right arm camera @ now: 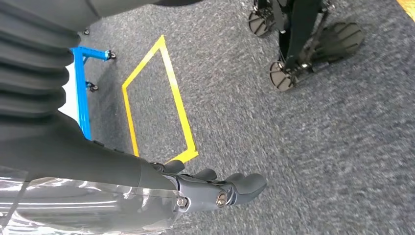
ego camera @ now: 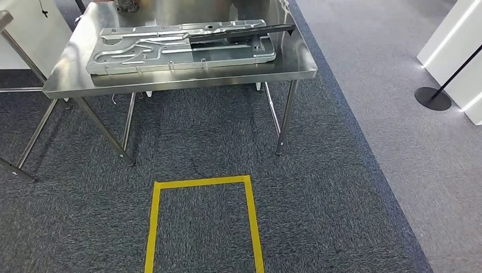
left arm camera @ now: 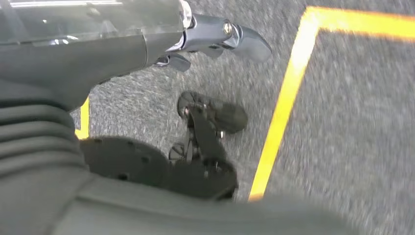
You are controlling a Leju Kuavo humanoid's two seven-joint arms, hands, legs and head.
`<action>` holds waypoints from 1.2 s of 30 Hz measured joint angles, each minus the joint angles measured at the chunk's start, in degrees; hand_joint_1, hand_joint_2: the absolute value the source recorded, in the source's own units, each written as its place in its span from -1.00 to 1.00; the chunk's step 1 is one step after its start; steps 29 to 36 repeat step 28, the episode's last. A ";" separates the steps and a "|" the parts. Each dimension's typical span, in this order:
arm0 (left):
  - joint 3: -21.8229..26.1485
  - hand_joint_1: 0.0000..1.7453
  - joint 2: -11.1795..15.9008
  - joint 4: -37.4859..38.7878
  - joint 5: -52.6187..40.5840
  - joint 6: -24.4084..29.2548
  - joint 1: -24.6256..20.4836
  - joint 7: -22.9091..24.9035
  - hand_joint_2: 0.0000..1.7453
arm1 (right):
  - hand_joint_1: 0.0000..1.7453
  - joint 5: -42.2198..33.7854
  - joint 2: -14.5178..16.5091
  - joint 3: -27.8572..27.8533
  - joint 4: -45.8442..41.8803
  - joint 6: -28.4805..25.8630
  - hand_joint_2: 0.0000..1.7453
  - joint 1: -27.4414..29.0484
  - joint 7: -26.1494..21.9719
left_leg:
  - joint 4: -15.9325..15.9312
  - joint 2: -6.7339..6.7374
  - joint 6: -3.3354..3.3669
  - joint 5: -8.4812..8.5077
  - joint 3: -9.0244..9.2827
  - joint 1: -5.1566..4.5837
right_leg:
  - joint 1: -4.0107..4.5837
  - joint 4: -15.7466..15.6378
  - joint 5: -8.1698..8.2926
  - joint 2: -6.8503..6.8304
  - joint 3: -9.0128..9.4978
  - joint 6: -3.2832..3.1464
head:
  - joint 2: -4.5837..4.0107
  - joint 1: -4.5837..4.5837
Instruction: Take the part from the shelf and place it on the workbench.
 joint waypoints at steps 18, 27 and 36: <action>-20.75 -1.00 2.69 -2.04 14.57 -0.20 3.78 6.70 -1.00 | -1.00 -11.98 -1.26 14.96 -2.25 2.93 -1.00 2.92 0.02 | 0.11 -0.01 0.68 0.25 -0.21 -0.59 | -0.40 -0.27 0.48 0.01 -0.04 0.77 | -0.01 0.01; -33.36 -1.00 4.03 -3.96 22.99 0.22 6.10 10.37 -1.00 | -1.00 -19.13 -2.27 24.65 -4.22 4.88 -1.00 4.77 -0.33 | 0.10 -0.01 0.68 0.27 -0.22 -0.59 | -0.41 -0.25 0.50 0.01 -0.03 0.77 | -0.01 0.01; -34.01 -1.00 4.11 -4.06 23.43 0.23 6.22 10.55 -1.00 | -1.00 -19.50 -2.32 25.16 -4.32 4.96 -1.00 4.86 -0.36 | 0.10 -0.01 0.68 0.27 -0.21 -0.59 | -0.41 -0.25 0.50 0.01 -0.03 0.77 | 0.00 0.01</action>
